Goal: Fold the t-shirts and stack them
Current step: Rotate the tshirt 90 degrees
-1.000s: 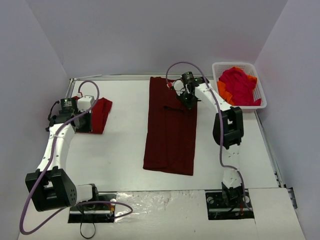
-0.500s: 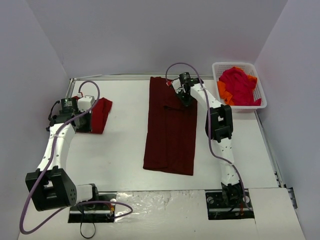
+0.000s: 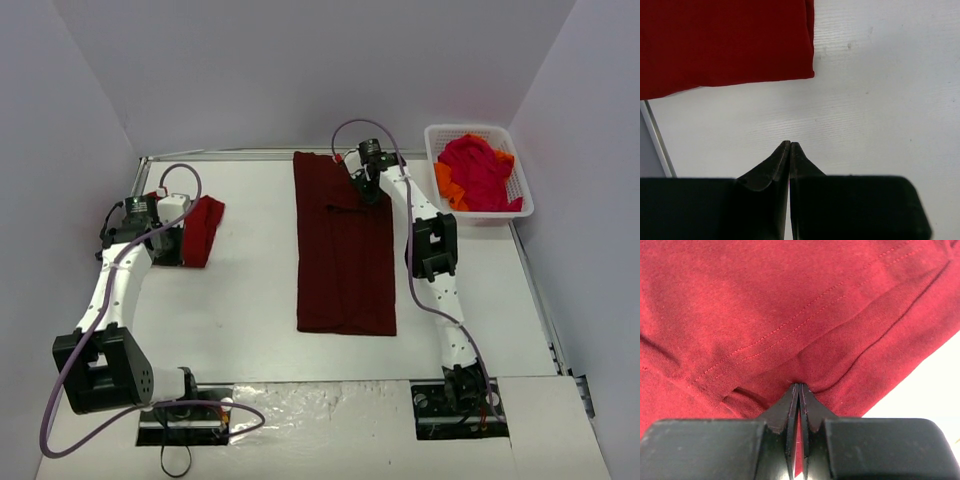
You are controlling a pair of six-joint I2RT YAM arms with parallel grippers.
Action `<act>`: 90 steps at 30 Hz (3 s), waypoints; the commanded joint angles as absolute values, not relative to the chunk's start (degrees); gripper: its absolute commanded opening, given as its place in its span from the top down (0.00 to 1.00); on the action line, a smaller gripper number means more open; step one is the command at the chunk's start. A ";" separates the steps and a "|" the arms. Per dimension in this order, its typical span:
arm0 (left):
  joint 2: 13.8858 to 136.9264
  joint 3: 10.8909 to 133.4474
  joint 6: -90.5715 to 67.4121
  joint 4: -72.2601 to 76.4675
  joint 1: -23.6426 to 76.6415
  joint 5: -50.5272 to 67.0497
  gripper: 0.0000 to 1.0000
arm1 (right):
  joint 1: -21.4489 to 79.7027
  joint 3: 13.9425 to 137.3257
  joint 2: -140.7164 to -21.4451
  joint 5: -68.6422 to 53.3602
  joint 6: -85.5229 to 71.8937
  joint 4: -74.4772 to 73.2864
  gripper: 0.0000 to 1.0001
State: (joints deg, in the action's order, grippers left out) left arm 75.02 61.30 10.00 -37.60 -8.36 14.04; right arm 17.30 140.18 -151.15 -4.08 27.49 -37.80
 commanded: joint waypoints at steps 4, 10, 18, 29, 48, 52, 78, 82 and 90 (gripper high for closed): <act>75.76 64.16 10.99 -38.85 -8.26 11.43 0.98 | 17.67 143.88 -157.32 -4.75 29.62 -35.09 1.00; 77.25 64.60 11.51 -39.46 -8.26 9.15 0.98 | 17.93 145.80 -158.37 -2.99 31.73 -27.26 1.00; 77.96 65.30 11.51 -39.55 -8.26 9.31 0.98 | 18.37 139.69 -153.39 2.45 29.28 -17.77 1.00; 73.74 64.07 11.25 -38.76 -8.26 12.30 0.98 | 21.35 122.36 -129.13 2.02 26.72 -13.80 1.00; 72.60 63.37 10.99 -38.15 -8.17 15.56 0.98 | 30.93 99.76 -116.80 -15.90 28.73 -28.81 1.00; 72.77 63.19 10.99 -37.97 -8.17 15.73 0.98 | 32.17 99.32 -119.26 -15.82 30.41 -30.85 1.00; 72.77 63.19 10.99 -37.97 -8.17 16.17 0.98 | 35.51 105.46 -132.88 -19.42 30.06 -33.31 1.00; 73.04 63.28 11.16 -37.97 -8.17 16.43 0.98 | 35.68 109.06 -135.70 -19.16 29.97 -34.45 1.00; 73.39 63.46 11.16 -38.06 -8.17 16.79 0.98 | 35.86 116.01 -140.71 -18.55 29.88 -36.30 1.00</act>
State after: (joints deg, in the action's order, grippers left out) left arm 74.32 62.33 10.92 -38.28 -8.36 15.70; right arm 35.35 114.83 -136.66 -19.59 29.80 -34.41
